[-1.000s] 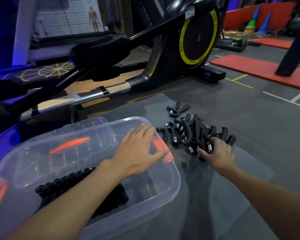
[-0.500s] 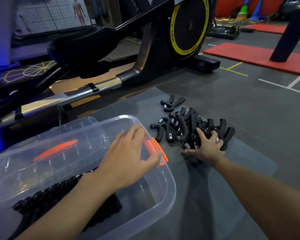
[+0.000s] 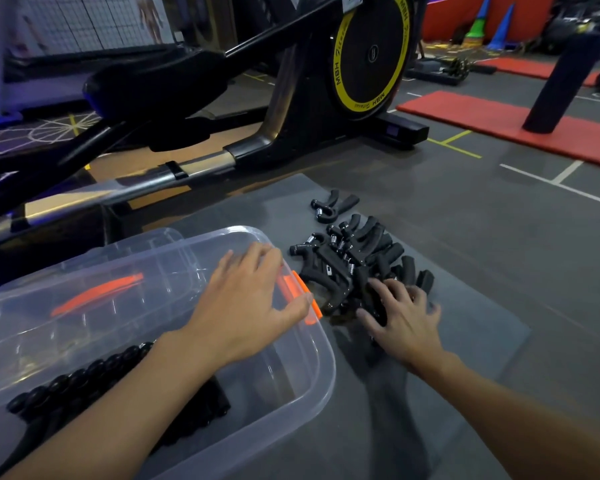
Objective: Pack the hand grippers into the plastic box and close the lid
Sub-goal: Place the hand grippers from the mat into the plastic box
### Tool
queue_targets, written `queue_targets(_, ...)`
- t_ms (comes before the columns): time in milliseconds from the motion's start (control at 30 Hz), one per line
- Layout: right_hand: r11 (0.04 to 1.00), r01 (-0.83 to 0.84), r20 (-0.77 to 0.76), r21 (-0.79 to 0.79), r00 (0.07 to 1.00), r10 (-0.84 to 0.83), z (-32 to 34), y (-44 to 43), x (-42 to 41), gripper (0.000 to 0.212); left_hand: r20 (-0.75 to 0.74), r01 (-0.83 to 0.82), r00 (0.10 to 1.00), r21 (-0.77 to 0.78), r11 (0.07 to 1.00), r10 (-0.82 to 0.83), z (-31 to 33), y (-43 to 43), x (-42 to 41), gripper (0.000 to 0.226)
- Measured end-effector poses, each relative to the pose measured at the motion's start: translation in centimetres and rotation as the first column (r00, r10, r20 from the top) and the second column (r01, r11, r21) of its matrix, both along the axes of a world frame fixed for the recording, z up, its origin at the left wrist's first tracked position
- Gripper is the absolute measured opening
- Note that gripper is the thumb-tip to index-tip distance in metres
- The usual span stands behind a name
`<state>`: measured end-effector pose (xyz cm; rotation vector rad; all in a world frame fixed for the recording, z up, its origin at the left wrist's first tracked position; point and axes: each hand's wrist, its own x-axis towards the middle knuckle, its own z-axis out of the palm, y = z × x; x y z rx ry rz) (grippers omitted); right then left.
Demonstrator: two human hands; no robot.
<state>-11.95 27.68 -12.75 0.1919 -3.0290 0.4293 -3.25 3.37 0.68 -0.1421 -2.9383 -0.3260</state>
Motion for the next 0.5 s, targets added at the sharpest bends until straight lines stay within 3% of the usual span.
queue_targets(67,0.996,-0.003,-0.071,-0.085,0.997,-0.003,1.5,-0.3,-1.6,0.065,-0.03,-0.028,0.999,-0.035,0.999,0.027,0.2,0.4,-0.9,0.053)
queue_targets(200,0.992,-0.049,-0.008,-0.112,0.999,0.048,3.5,-1.0,-7.8,0.076,-0.033,-0.082,0.996,-0.157,0.984,0.078,0.6,1.3,-2.7,0.06)
queue_targets(333,0.99,-0.08,0.137,-0.115,0.986,0.096,3.7,-3.1,-13.4,0.089,0.056,-0.065,0.996,-0.137,0.988,0.073,-0.2,1.1,-3.0,0.08)
queue_targets(500,0.981,-0.12,0.252,-0.154,0.955,0.156,1.2,-5.5,-17.2,0.127,0.113,-0.017,0.993,-0.189,0.982,0.039,-0.5,0.5,-2.5,0.092)
